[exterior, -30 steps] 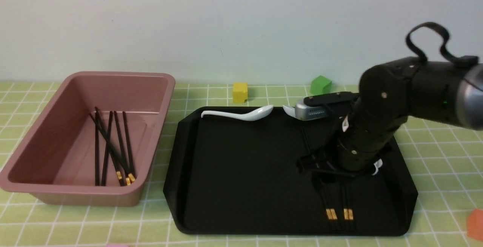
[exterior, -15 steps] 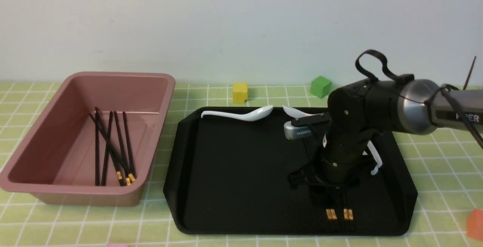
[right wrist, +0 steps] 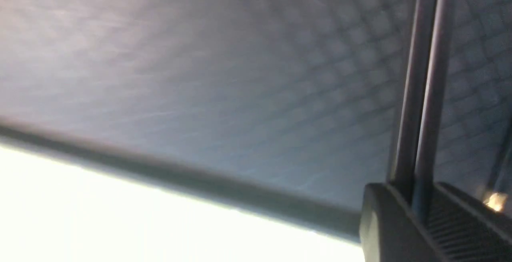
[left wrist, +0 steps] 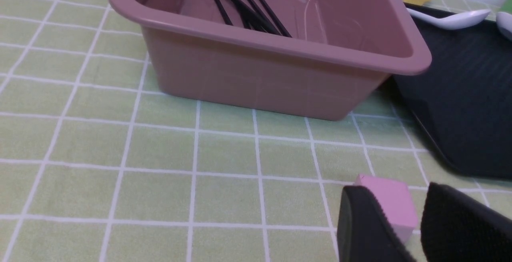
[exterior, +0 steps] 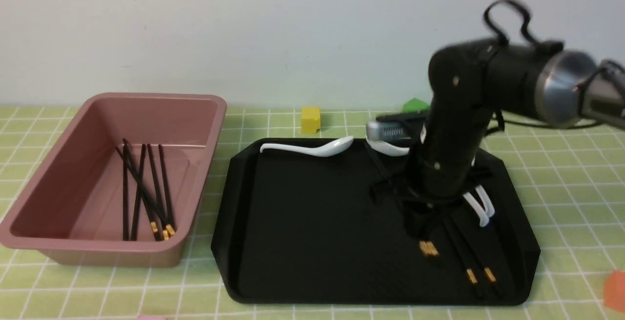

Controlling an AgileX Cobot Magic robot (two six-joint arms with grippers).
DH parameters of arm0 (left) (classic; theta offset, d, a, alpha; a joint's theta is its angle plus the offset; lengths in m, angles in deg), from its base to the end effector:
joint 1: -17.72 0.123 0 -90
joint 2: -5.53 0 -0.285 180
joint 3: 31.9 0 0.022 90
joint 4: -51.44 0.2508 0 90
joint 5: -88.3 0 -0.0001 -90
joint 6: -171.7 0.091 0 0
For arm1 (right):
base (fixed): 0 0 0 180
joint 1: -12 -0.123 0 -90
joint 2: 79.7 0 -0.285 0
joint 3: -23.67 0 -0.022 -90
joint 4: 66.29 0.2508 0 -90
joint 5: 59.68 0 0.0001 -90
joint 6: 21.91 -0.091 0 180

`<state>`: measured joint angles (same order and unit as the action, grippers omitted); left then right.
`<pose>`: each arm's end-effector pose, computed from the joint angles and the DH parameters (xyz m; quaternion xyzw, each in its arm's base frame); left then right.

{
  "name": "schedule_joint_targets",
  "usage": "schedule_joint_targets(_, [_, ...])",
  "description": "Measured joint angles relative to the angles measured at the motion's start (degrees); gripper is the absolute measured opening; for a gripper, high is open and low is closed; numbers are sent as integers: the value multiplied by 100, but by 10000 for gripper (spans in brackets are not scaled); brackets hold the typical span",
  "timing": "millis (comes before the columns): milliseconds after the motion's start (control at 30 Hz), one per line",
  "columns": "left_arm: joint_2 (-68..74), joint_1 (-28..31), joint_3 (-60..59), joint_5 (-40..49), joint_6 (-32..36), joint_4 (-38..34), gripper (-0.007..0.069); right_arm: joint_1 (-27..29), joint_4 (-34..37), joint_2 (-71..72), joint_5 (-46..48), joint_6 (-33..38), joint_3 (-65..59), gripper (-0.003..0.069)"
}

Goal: On green tablecloth take chopsticks from black tray and put them in box.

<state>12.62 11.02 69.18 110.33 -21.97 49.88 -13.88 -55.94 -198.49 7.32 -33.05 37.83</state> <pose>0.0519 -0.0070 0.1693 -0.0564 0.8072 -0.1152 0.5761 0.3524 0.1877 0.2420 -0.0986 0.9888 0.1040 0.0418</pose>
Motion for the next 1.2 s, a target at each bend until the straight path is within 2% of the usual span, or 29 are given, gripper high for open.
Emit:
schedule_joint_targets(100, [0, 0, 0, 0, 0, 0, 238, -55, 650, 93, 16, 291, 373, 134])
schedule_joint_targets(133, [0, 0, 0, 0, 0, 0, 238, -167, 1226, 100, -120, 586, 646, 134])
schedule_joint_targets(233, [0, 0, 0, 0, 0, 0, 238, -557, 2055, -79, -665, 1192, 1178, 134])
schedule_joint_targets(367, [0, 0, 0, 0, 0, 0, 238, -1007, 2647, -585, -1185, 1581, 1841, 134])
schedule_joint_targets(467, [0, 0, 0, 0, 0, 0, 238, -1477, 3056, -1449, -2023, 1898, 2659, 134])
schedule_joint_targets(600, [0, 0, 0, 0, 0, 0, 238, -1781, 3143, -2245, -2946, 2062, 3264, 134])
schedule_joint_targets(767, [0, 0, 0, 0, 0, 0, 238, -1897, 3124, -2645, -3245, 2084, 3397, 136])
schedule_joint_targets(967, [0, 0, 0, 0, 0, 0, 238, -1886, 2798, -2619, -2794, 2096, 3509, 216])
schedule_joint_targets(1067, [0, 0, 0, 0, 0, 0, 238, -1867, 2614, -2425, -2143, 2096, 3728, 262])
schedule_joint_targets(1200, [0, 0, 0, 0, 0, 0, 238, -1756, 2474, -2048, -1355, 2096, 4054, 266])
